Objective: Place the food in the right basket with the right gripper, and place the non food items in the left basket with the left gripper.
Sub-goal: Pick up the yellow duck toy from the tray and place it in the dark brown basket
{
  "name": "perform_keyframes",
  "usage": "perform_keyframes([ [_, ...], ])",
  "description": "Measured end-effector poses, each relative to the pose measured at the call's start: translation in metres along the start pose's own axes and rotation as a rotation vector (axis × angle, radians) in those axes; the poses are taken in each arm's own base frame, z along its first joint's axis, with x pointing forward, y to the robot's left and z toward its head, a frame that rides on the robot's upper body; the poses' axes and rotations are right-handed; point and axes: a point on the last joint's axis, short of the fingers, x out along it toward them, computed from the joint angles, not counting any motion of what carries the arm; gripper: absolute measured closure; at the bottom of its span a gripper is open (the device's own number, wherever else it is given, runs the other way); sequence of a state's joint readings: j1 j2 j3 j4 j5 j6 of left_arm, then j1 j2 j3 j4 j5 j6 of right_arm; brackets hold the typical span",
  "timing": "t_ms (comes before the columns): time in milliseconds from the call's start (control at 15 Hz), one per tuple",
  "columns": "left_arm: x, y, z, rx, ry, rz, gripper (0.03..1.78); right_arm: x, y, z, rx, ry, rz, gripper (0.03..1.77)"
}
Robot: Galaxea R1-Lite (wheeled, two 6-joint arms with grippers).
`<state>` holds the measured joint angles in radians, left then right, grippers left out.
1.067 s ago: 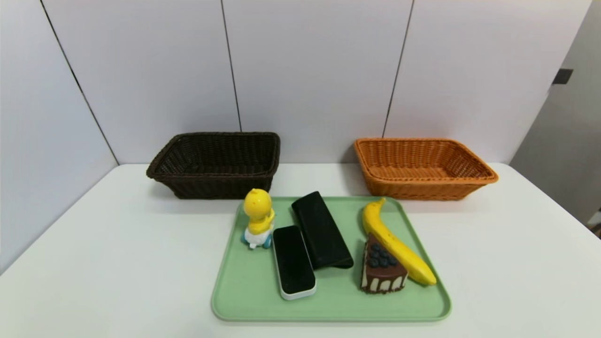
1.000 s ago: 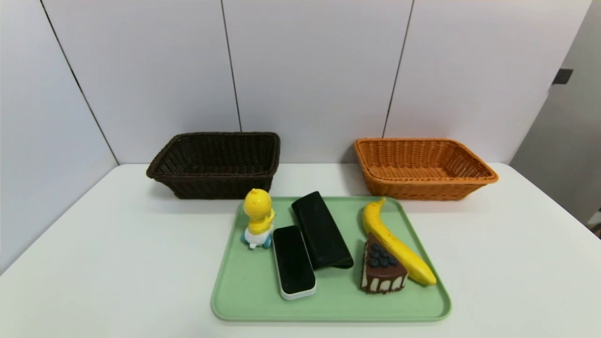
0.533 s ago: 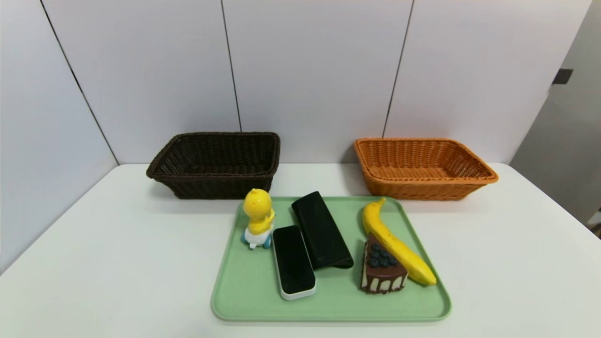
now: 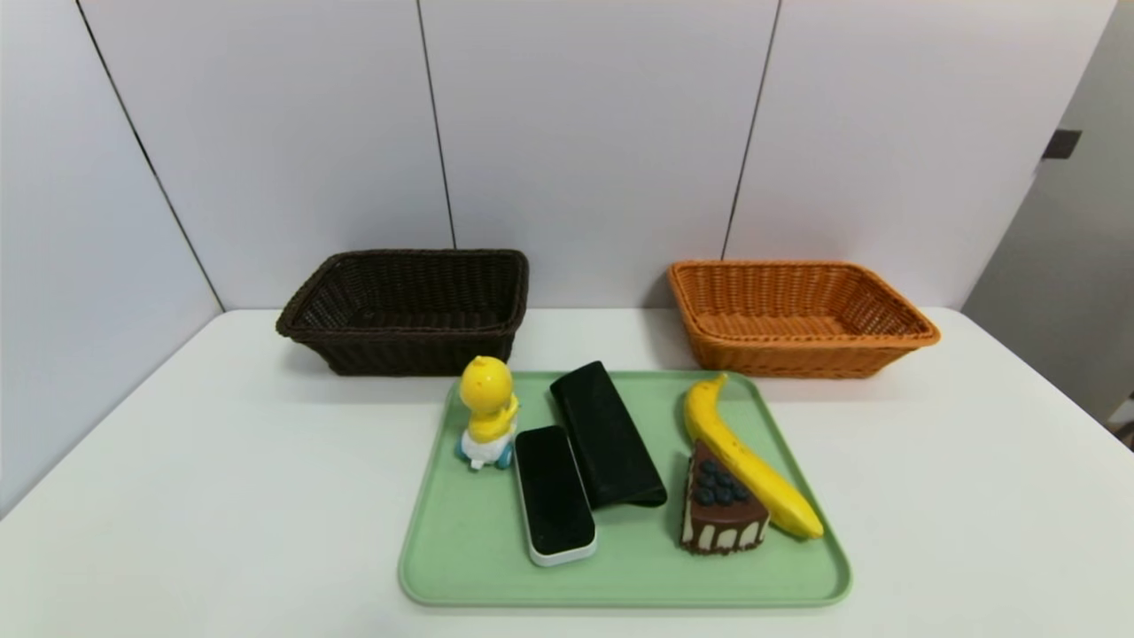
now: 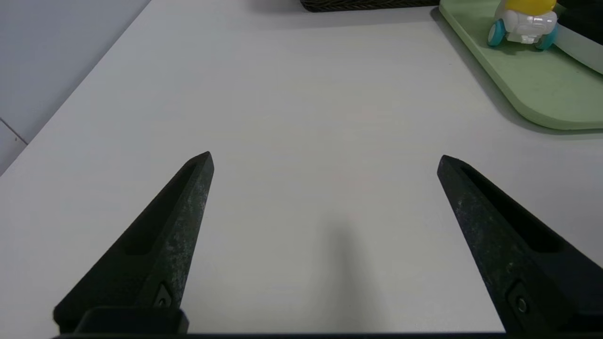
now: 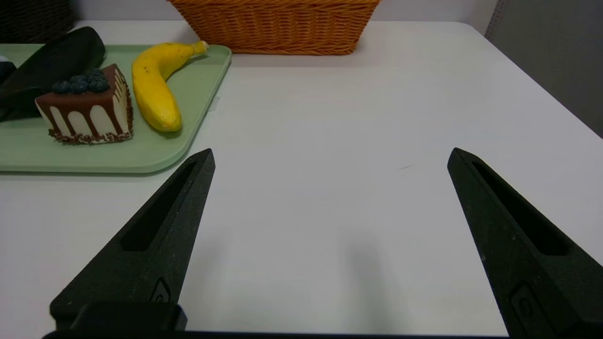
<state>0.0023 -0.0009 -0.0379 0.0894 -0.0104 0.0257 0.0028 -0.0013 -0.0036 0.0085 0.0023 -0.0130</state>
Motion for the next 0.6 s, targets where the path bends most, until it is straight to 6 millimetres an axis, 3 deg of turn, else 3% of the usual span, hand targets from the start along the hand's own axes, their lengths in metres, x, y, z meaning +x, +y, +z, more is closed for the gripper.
perform_keyframes([
  [267,-0.003,0.000,0.005,0.004,0.011,-0.006,0.12,-0.003,0.000,0.011,-0.022,-0.020,0.007,0.09],
  [600,-0.007,0.001,0.046,-0.035,0.066,-0.024,0.12,-0.018,0.000,0.060,-0.017,0.040,0.035,0.09],
])
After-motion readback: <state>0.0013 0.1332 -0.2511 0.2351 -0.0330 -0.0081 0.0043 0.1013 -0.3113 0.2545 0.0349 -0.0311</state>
